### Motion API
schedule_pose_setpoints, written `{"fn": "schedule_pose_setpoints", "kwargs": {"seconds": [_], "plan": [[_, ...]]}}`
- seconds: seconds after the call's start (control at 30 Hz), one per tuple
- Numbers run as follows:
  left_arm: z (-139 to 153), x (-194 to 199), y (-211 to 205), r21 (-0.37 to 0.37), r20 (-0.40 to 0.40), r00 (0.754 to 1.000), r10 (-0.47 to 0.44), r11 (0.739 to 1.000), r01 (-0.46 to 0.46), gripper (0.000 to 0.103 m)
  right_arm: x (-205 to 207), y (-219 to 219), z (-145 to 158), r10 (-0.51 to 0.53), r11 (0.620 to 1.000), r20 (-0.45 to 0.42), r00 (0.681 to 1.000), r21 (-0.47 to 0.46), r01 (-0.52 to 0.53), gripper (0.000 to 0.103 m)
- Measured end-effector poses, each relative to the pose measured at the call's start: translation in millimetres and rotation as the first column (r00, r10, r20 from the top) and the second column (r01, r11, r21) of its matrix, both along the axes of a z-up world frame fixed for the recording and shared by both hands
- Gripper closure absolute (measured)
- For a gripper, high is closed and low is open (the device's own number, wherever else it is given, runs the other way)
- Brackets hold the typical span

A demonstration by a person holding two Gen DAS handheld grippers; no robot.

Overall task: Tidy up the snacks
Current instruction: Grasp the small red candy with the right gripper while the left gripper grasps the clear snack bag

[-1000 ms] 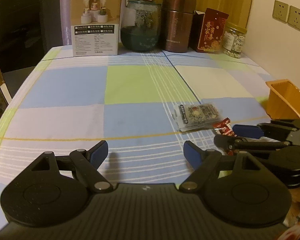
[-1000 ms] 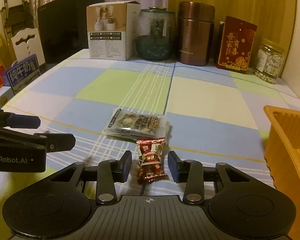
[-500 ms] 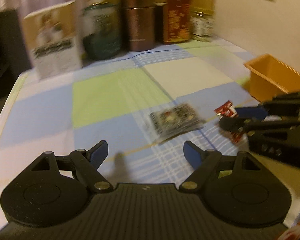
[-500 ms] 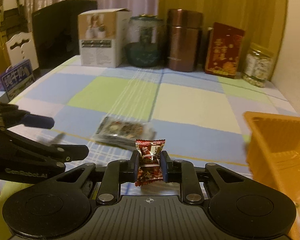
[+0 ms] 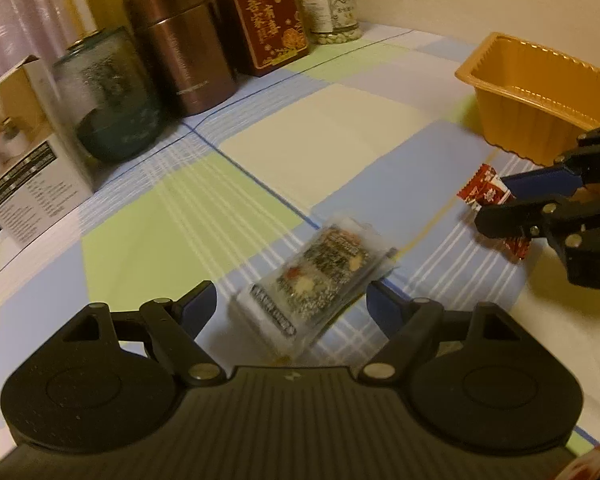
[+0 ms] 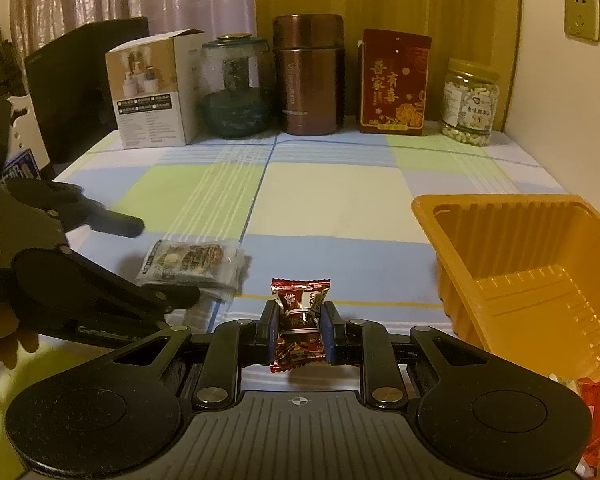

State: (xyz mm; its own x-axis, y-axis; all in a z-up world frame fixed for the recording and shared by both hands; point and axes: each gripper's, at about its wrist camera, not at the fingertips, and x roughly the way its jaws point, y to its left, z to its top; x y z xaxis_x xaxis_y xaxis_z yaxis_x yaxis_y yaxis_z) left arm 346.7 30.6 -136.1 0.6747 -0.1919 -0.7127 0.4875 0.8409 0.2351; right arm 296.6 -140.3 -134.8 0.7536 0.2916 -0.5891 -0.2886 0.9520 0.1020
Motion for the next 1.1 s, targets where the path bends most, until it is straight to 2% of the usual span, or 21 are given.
{"fn": "schedule_pose_setpoints", "kwargs": {"seconds": [0.1, 0.17, 0.27, 0.4, 0.5, 0.53, 0.57, 0.73, 0.87, 1.1], "plan": [[0.5, 7.2, -0.7, -0.016, -0.023, 1.000, -0.011, 1.000, 0.010, 0.024, -0.5, -1.1, -1.3, -0.005, 1.000, -0.003, 1.000, 0.009, 0.005, 0.081], [1.0, 11.3, -1.2, -0.040, -0.048, 0.998, -0.034, 0.999, 0.032, 0.031, -0.1, -2.5, -3.1, -0.007, 1.000, -0.011, 1.000, 0.015, 0.008, 0.081], [1.8, 17.6, 0.0, -0.071, -0.086, 0.996, -0.035, 0.997, 0.029, 0.035, -1.0, -3.8, -3.9, -0.011, 1.000, -0.018, 1.000, 0.022, 0.011, 0.081], [3.6, 17.7, -1.8, -0.075, -0.115, 0.993, -0.026, 0.997, 0.017, 0.040, -2.2, -2.7, -4.3, -0.003, 1.000, -0.021, 1.000, 0.028, 0.004, 0.081], [6.1, 10.3, -1.2, -0.077, -0.142, 0.990, 0.014, 0.997, -0.025, 0.052, -2.6, -2.8, -5.5, -0.001, 0.999, -0.033, 0.999, 0.038, 0.002, 0.081], [7.2, 6.3, -0.3, -0.086, -0.157, 0.987, 0.033, 0.995, -0.047, 0.061, -3.1, -2.9, -5.3, -0.001, 0.999, -0.033, 0.999, 0.037, 0.002, 0.081], [8.4, 0.6, 0.3, -0.096, -0.169, 0.984, 0.050, 0.993, -0.067, 0.064, -4.2, -3.2, -5.0, -0.001, 0.999, -0.032, 0.999, 0.036, 0.002, 0.081], [11.2, -33.2, -2.9, -0.148, -0.196, 0.975, 0.101, 0.980, -0.131, 0.065, -8.8, -2.8, -3.9, 0.004, 0.999, -0.030, 1.000, 0.041, -0.003, 0.081], [11.9, -50.5, -5.2, -0.173, -0.154, 0.978, 0.137, 0.971, -0.164, 0.061, -13.6, -4.4, -2.9, 0.003, 0.999, -0.028, 1.000, 0.048, -0.001, 0.081], [7.2, -39.0, -13.1, -0.182, -0.117, 0.983, 0.141, 0.970, -0.161, 0.059, -15.8, -10.1, -2.1, -0.016, 0.998, -0.036, 0.999, 0.060, 0.019, 0.081]]}}
